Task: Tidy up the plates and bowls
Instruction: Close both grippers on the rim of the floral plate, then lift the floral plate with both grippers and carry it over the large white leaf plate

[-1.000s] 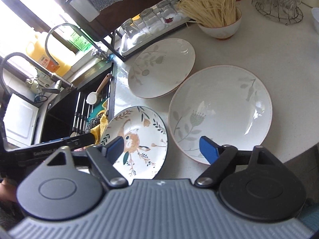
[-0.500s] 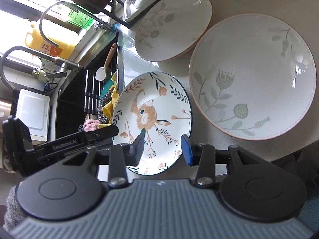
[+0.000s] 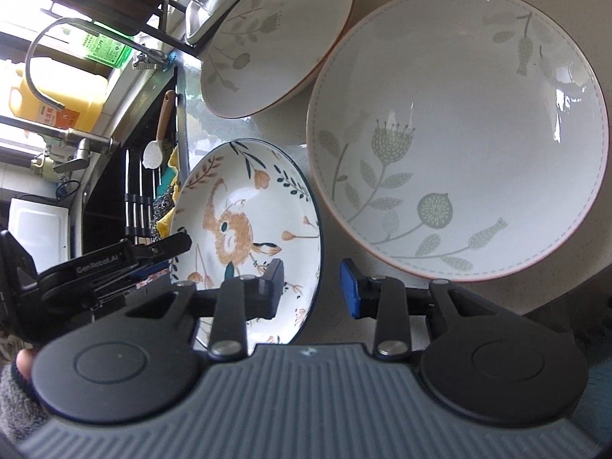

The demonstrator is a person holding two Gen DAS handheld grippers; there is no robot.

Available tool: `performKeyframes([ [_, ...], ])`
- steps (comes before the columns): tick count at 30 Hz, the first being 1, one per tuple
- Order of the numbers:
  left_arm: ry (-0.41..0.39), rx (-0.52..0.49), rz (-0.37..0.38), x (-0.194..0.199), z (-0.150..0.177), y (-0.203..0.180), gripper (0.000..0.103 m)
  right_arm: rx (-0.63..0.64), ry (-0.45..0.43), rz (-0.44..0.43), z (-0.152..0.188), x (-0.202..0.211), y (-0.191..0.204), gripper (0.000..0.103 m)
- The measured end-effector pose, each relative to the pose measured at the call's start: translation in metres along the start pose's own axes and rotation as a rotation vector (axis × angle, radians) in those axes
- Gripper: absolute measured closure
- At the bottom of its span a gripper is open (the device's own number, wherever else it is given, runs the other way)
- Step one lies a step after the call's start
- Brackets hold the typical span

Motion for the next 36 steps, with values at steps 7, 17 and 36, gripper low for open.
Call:
performKeyframes([
  [7, -0.018, 0.008, 0.021, -0.004, -0.003, 0.006, 0.090, 0.006, 0.006, -0.012, 0.000, -0.010, -0.001, 0.082],
  [17, -0.039, 0.040, 0.069, -0.010, -0.007, 0.010, 0.089, 0.101, -0.011, 0.031, -0.003, -0.014, 0.009, 0.087],
  [36, -0.085, 0.007, 0.083, 0.015, -0.007, -0.004, 0.089, 0.145, -0.018, 0.003, -0.021, 0.000, 0.017, 0.087],
])
Point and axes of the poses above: each gripper's, at about its wrist camera, not at the fingertips, and x roughly against the way its jaws point, y to its left, z to its underside, the point moved 2 cm from there along -x, roughly the way its jaws point, and after that the axes turned 12 degrees about -z, right-handed, at the moved point
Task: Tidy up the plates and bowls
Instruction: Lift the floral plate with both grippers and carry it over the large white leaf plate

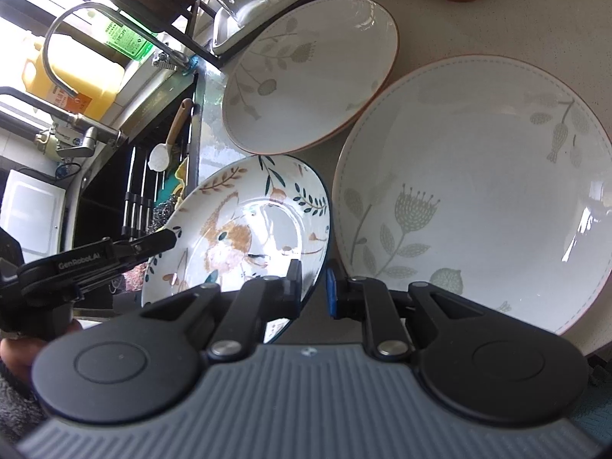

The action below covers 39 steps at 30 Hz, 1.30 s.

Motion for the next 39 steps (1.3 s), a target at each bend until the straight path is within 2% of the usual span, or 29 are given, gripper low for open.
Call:
performKeyframes([
  [8, -0.023, 0.063, 0.013, 0.016, 0.005, 0.000, 0.089, 0.048, 0.045, -0.026, -0.009, 0.004, 0.001, 0.086],
  [12, -0.032, 0.111, 0.010, 0.024, 0.011, 0.007, 0.089, 0.111, 0.066, -0.043, -0.017, 0.005, 0.009, 0.086],
  [19, -0.091, 0.159, 0.003, 0.050, 0.011, 0.003, 0.089, 0.178, 0.084, -0.097, -0.033, 0.008, 0.019, 0.086],
  [23, -0.119, 0.158, 0.011, 0.057, 0.009, -0.010, 0.089, 0.197, 0.074, -0.115, -0.043, 0.020, 0.018, 0.086],
  [32, -0.138, 0.126, 0.054, 0.050, 0.005, -0.052, 0.089, 0.215, 0.032, -0.099, -0.059, 0.049, 0.000, 0.086],
  [39, -0.104, 0.117, 0.095, 0.031, 0.008, -0.090, 0.089, 0.208, -0.009, -0.073, -0.065, 0.079, -0.027, 0.086],
])
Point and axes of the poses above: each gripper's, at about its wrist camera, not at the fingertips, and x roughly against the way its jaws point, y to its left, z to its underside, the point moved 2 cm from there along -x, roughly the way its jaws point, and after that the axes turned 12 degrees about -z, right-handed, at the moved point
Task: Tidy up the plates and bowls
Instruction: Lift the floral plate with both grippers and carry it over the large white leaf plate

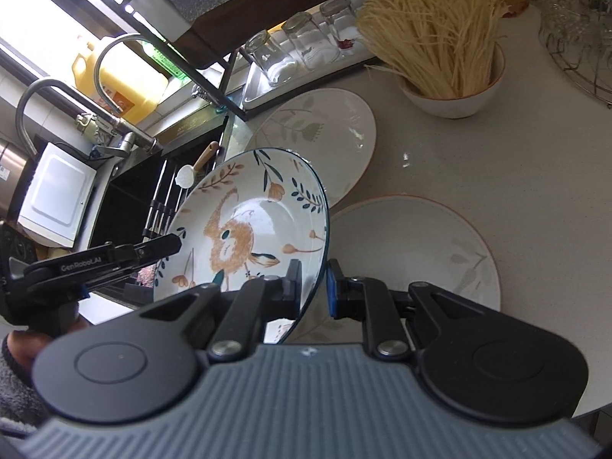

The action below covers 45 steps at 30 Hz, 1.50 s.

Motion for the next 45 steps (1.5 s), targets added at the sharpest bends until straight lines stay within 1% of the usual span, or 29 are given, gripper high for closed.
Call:
performKeyframes([
  [6, 0.056, -0.024, 0.016, -0.019, 0.013, -0.026, 0.089, -0.023, -0.033, 0.027, 0.007, 0.025, -0.023, 0.086],
  [8, 0.086, -0.026, 0.020, -0.025, 0.018, -0.032, 0.089, -0.026, -0.034, 0.042, 0.010, 0.030, -0.031, 0.086],
  [14, 0.146, -0.066, 0.002, -0.039, 0.029, -0.050, 0.089, -0.049, -0.028, 0.064, 0.022, 0.041, -0.048, 0.086],
  [21, 0.170, -0.126, -0.008, -0.049, 0.036, -0.068, 0.089, -0.072, -0.034, 0.083, 0.029, 0.051, -0.060, 0.086],
  [27, 0.187, -0.163, -0.025, -0.058, 0.039, -0.082, 0.089, -0.109, -0.063, 0.093, 0.032, 0.058, -0.072, 0.086],
  [33, 0.209, -0.202, -0.054, -0.071, 0.043, -0.093, 0.089, -0.102, -0.070, 0.118, 0.031, 0.061, -0.076, 0.086],
  [39, 0.231, -0.243, -0.088, -0.081, 0.048, -0.098, 0.089, -0.066, -0.062, 0.140, 0.030, 0.060, -0.075, 0.086],
  [45, 0.235, -0.308, -0.123, -0.085, 0.051, -0.107, 0.089, -0.063, -0.063, 0.167, 0.029, 0.057, -0.079, 0.086],
])
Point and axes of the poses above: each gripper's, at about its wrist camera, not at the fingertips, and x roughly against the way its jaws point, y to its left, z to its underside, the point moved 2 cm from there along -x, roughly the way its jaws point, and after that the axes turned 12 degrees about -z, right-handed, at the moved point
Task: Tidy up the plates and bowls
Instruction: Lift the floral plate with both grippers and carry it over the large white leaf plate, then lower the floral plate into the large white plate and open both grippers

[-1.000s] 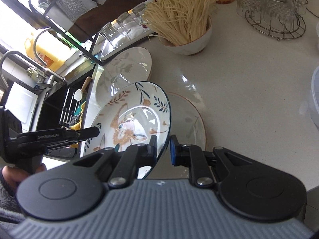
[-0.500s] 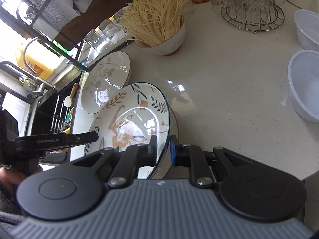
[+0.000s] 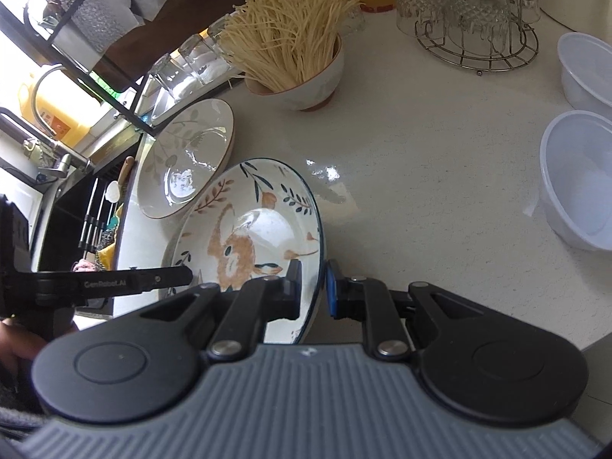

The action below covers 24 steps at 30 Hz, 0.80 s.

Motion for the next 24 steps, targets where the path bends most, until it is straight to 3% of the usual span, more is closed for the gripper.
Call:
performKeyframes([
  [17, 0.032, -0.097, -0.079, -0.005, -0.006, -0.017, 0.085, 0.065, -0.011, 0.053, -0.001, -0.007, 0.005, 0.086],
  [24, 0.043, -0.120, -0.081, -0.005, -0.010, -0.024, 0.067, 0.110, -0.018, 0.080, -0.002, -0.014, 0.008, 0.087],
])
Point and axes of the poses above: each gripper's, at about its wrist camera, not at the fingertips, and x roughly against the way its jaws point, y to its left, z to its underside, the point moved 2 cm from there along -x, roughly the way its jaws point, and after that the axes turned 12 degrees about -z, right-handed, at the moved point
